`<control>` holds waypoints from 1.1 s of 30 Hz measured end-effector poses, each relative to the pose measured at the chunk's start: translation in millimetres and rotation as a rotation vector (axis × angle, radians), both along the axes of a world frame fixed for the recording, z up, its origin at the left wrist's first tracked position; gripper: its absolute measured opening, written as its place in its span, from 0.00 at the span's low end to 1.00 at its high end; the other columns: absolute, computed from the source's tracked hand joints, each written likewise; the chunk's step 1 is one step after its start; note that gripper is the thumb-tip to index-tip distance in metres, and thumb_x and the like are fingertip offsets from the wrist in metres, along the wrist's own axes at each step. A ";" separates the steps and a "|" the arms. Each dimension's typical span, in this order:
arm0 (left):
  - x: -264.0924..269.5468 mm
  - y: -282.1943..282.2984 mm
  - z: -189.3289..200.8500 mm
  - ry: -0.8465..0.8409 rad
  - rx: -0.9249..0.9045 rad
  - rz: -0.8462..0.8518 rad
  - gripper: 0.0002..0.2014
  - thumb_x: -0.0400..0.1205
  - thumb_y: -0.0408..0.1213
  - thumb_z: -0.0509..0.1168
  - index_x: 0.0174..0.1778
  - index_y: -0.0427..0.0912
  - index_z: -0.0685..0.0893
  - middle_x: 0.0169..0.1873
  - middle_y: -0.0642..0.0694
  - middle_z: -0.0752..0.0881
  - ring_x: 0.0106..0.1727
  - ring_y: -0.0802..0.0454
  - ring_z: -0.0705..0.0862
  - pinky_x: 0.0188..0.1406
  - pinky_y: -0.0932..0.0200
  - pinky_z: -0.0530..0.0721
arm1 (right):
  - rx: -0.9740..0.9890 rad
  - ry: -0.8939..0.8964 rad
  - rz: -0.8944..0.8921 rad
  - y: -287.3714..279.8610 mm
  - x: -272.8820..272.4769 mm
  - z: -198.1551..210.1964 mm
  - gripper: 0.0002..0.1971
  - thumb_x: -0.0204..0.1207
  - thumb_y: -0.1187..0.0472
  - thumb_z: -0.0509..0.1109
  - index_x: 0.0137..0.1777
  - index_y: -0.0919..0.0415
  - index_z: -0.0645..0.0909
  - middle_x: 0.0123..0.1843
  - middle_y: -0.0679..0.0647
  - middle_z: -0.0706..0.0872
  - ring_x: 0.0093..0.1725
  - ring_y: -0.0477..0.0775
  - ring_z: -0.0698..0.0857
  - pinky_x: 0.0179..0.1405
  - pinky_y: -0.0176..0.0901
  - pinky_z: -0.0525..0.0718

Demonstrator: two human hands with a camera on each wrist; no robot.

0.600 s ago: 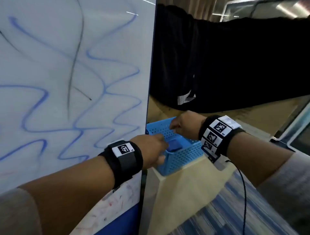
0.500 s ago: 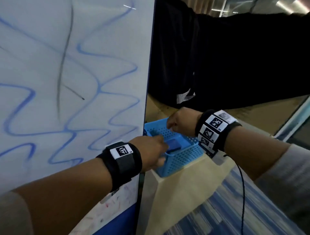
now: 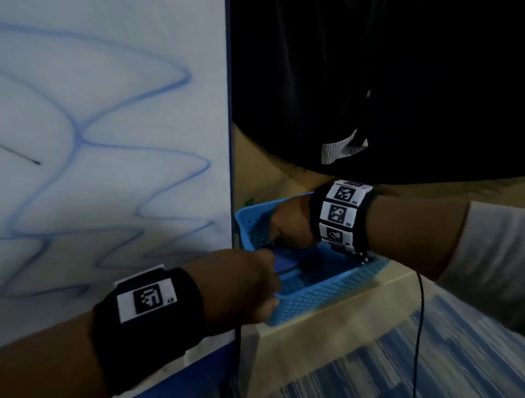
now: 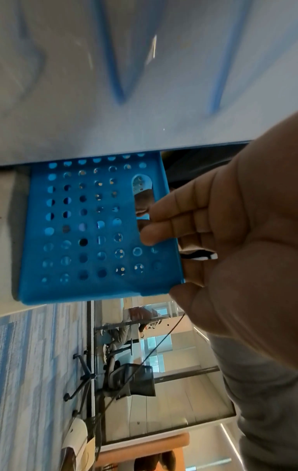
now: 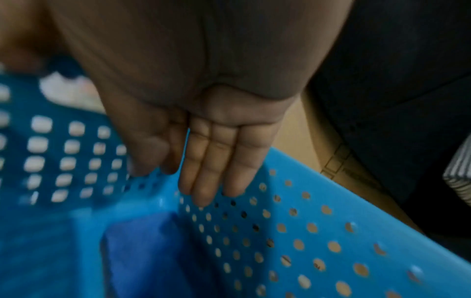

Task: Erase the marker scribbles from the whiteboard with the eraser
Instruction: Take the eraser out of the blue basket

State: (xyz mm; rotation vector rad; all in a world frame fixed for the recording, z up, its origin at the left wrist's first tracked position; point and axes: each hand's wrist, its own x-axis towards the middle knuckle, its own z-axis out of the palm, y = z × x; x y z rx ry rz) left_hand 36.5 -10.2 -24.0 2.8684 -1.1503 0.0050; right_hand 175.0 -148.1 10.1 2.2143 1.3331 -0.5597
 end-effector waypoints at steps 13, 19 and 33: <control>-1.3 5.6 2.6 0.057 -0.082 0.033 0.16 0.86 0.54 0.59 0.46 0.52 0.89 0.49 0.52 0.81 0.40 0.52 0.84 0.34 0.56 0.85 | -0.054 0.098 -0.050 -10.3 35.2 -60.7 0.18 0.73 0.58 0.78 0.63 0.58 0.85 0.58 0.55 0.89 0.47 0.52 0.84 0.45 0.42 0.83; -3.0 4.1 4.9 0.042 -0.104 0.028 0.15 0.87 0.53 0.60 0.48 0.50 0.89 0.50 0.52 0.82 0.41 0.54 0.84 0.37 0.60 0.81 | -0.055 0.035 0.089 -22.1 32.4 -71.9 0.22 0.69 0.49 0.81 0.59 0.61 0.84 0.54 0.55 0.90 0.53 0.58 0.88 0.54 0.49 0.86; -24.9 -0.3 39.7 -0.128 -0.196 0.133 0.22 0.80 0.57 0.64 0.66 0.52 0.86 0.64 0.51 0.84 0.55 0.48 0.89 0.46 0.51 0.91 | 0.453 -0.058 0.129 -39.8 -7.9 79.6 0.24 0.66 0.45 0.75 0.65 0.38 0.84 0.54 0.38 0.84 0.47 0.37 0.77 0.46 0.32 0.73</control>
